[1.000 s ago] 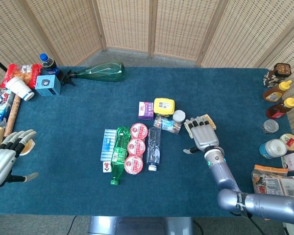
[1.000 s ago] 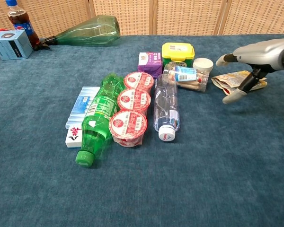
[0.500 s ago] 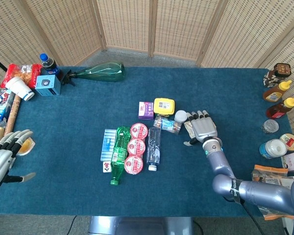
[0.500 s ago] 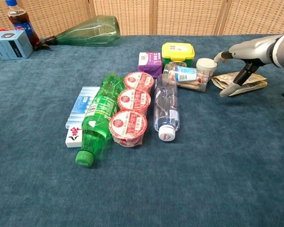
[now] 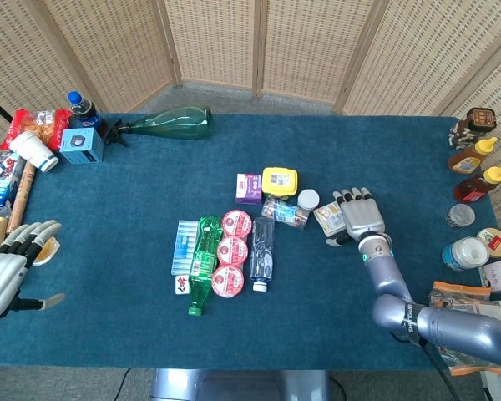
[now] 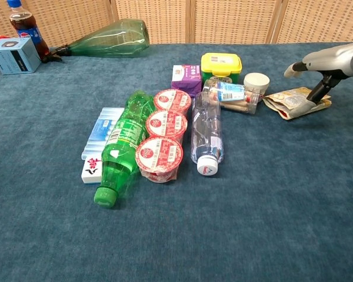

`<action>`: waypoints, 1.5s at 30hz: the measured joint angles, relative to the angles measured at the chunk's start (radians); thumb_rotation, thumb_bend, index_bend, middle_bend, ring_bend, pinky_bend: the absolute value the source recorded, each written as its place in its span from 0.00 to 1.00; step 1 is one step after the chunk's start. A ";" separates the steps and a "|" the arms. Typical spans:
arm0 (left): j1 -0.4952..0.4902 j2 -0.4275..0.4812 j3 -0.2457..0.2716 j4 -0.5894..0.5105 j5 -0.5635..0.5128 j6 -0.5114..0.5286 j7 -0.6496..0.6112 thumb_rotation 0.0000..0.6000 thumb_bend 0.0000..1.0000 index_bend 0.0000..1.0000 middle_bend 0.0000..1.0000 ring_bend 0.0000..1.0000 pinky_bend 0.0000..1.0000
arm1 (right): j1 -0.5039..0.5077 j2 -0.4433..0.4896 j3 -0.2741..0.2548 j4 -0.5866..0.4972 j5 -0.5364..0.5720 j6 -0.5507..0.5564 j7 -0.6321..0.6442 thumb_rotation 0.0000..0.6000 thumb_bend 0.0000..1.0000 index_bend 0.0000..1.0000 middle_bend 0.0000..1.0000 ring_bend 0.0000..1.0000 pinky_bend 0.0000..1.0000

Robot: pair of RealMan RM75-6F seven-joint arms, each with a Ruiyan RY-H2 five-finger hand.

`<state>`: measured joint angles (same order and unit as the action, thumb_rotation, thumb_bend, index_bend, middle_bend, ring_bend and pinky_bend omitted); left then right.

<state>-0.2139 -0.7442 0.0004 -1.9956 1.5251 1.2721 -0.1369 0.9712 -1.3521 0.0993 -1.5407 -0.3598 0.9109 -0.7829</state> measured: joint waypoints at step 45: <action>0.008 -0.026 0.006 0.020 0.016 0.005 -0.018 1.00 0.00 0.00 0.00 0.00 0.00 | -0.104 0.106 0.066 -0.155 -0.205 0.173 0.294 1.00 0.00 0.72 1.00 0.64 0.03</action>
<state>-0.2063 -0.7707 0.0069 -1.9752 1.5415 1.2771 -0.1550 0.8677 -1.2463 0.1653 -1.6960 -0.5644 1.0837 -0.4894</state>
